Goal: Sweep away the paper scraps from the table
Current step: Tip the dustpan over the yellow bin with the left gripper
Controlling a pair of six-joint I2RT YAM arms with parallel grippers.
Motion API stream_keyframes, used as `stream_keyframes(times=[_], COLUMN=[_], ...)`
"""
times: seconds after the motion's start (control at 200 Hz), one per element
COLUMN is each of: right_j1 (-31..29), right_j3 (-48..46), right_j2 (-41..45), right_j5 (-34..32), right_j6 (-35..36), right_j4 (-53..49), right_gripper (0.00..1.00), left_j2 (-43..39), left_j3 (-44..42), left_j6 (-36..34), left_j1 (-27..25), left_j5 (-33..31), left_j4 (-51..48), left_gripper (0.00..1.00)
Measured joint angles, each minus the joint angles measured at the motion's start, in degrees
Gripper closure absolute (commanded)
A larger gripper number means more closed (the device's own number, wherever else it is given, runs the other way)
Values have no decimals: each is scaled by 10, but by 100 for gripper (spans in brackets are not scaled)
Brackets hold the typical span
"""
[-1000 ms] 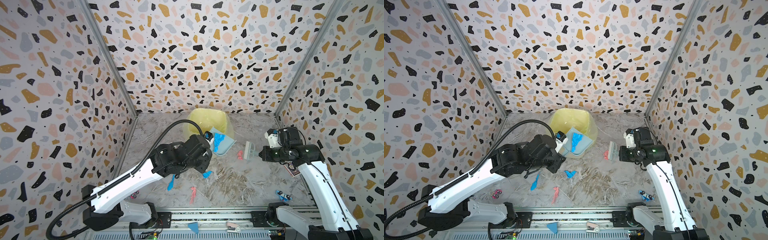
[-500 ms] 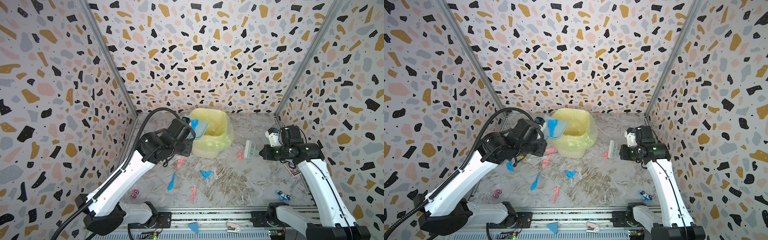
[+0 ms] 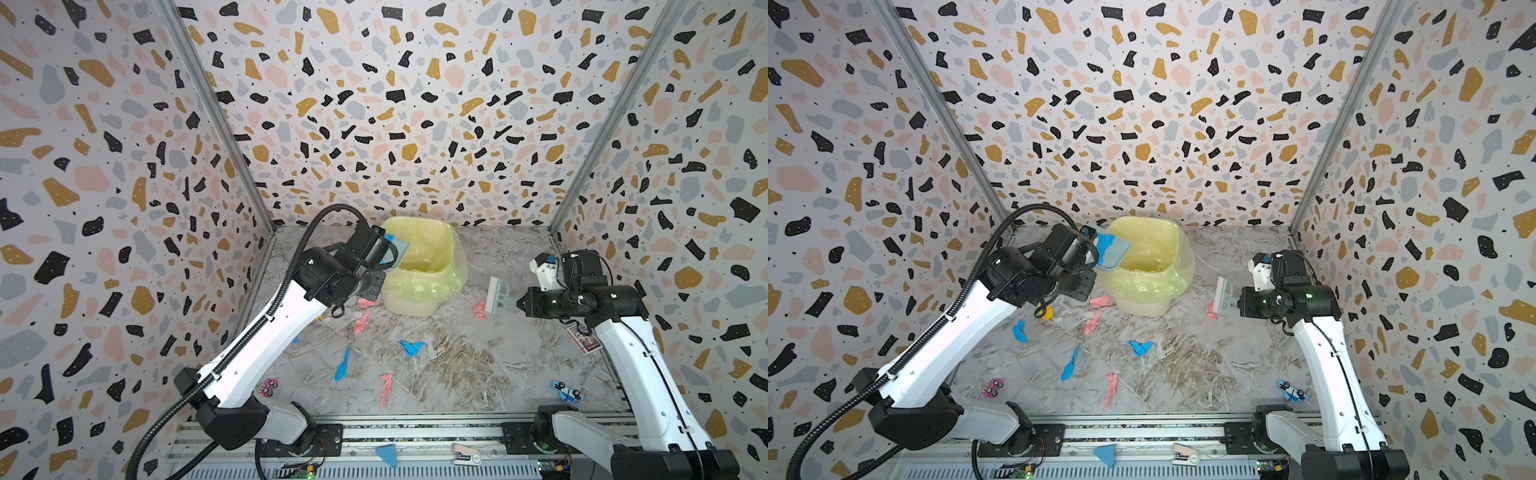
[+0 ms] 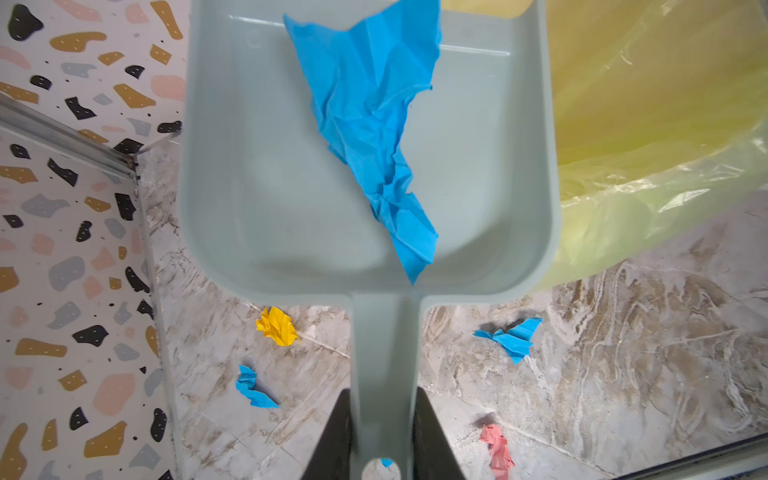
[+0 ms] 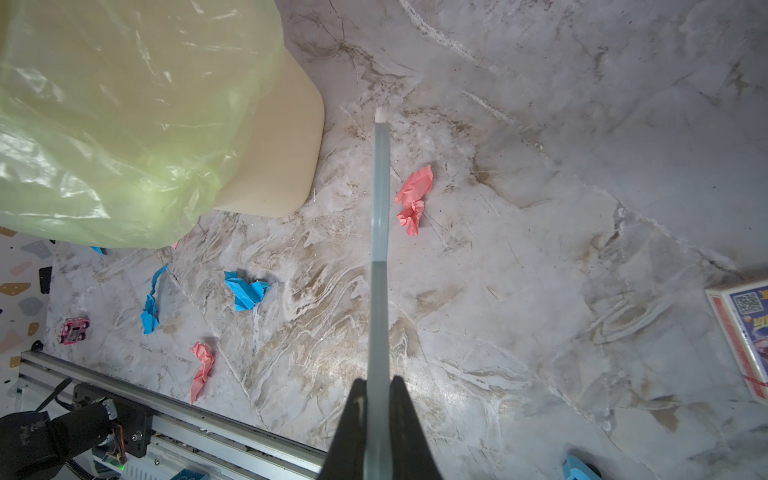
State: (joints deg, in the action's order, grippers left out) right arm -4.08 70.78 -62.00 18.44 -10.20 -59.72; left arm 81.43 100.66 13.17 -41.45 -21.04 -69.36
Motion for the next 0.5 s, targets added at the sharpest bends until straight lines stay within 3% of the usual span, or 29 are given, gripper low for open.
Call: stream_keyframes(times=[0.501], right_j1=[3], right_j3=[0], right_j2=[-15], right_j5=[11], right_j6=[-3], right_j4=[5], right_gripper=[100], left_j2=[65], left_j3=[40], left_j6=[-127], left_j1=[0], left_j5=[-120], left_j4=[12], left_gripper=[100])
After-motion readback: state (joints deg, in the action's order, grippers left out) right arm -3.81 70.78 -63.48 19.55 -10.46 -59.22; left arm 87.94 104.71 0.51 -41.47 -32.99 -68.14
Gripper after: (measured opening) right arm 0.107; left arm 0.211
